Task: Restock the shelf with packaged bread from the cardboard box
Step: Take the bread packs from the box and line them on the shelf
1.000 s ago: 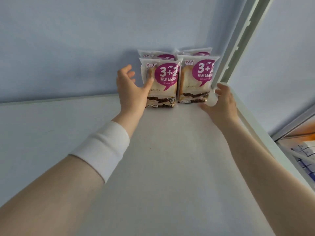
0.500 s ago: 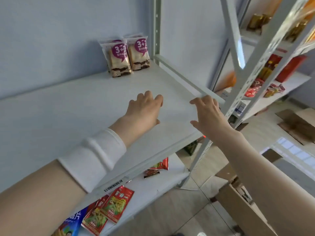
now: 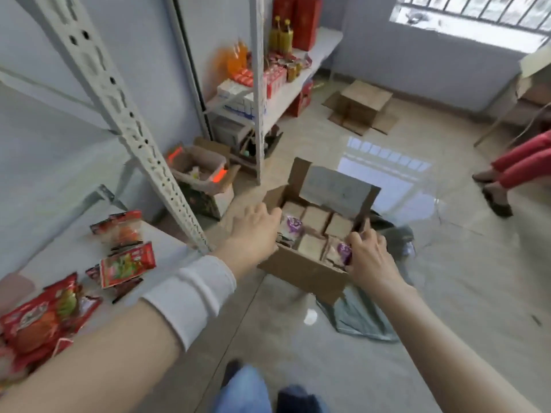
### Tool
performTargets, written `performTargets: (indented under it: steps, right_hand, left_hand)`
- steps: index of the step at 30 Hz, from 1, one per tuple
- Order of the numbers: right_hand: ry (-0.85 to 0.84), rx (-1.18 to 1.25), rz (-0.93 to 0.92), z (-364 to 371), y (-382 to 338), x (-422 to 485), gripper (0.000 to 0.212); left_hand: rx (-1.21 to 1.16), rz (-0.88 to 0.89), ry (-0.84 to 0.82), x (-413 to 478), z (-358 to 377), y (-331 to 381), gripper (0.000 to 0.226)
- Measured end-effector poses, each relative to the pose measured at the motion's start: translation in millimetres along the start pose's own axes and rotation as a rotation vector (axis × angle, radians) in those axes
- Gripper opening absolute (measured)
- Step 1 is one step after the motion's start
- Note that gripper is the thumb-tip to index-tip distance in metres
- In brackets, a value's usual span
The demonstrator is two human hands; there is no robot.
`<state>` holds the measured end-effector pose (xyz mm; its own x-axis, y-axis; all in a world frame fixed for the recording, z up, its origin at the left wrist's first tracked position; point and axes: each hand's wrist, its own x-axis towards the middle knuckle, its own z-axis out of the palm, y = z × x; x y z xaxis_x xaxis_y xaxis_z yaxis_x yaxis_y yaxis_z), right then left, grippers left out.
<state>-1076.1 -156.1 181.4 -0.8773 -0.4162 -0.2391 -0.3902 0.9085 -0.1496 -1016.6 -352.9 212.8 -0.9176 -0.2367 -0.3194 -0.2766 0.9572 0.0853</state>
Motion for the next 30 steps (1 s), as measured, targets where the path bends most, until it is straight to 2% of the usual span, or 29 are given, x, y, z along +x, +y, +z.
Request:
performTargets:
  steps: [3, 6, 13, 17, 19, 23, 26, 30]
  right_hand:
    - [-0.086, 0.021, 0.082, 30, 49, 12, 0.039]
    - [-0.142, 0.044, 0.138, 57, 73, 39, 0.034]
    - [-0.357, 0.183, 0.331, 146, 91, 138, 0.042]
    - [-0.416, 0.374, 0.498, 218, 99, 198, 0.055]
    - [-0.443, 0.457, 0.658, 252, 104, 225, 0.062]
    - [-0.49, 0.554, 0.998, 309, 110, 262, 0.067]
    - [-0.429, 0.618, 1.14, 337, 111, 275, 0.063]
    - [-0.39, 0.627, 1.216, 346, 114, 280, 0.059]
  left_hand:
    - [-0.003, 0.056, -0.087, 44, 36, 31, 0.058]
    - [-0.009, 0.088, -0.139, 91, 70, 45, 0.058]
    - [-0.192, -0.002, -0.325, 234, 158, 35, 0.042]
    - [-0.324, -0.153, -0.292, 304, 220, 15, 0.055]
    - [-0.411, -0.27, -0.237, 329, 251, 2, 0.069]
    - [-0.628, -0.452, -0.236, 359, 304, -19, 0.091]
    - [-0.75, -0.484, -0.196, 372, 325, -30, 0.09]
    - [-0.666, -0.476, -0.131, 376, 330, -37, 0.077]
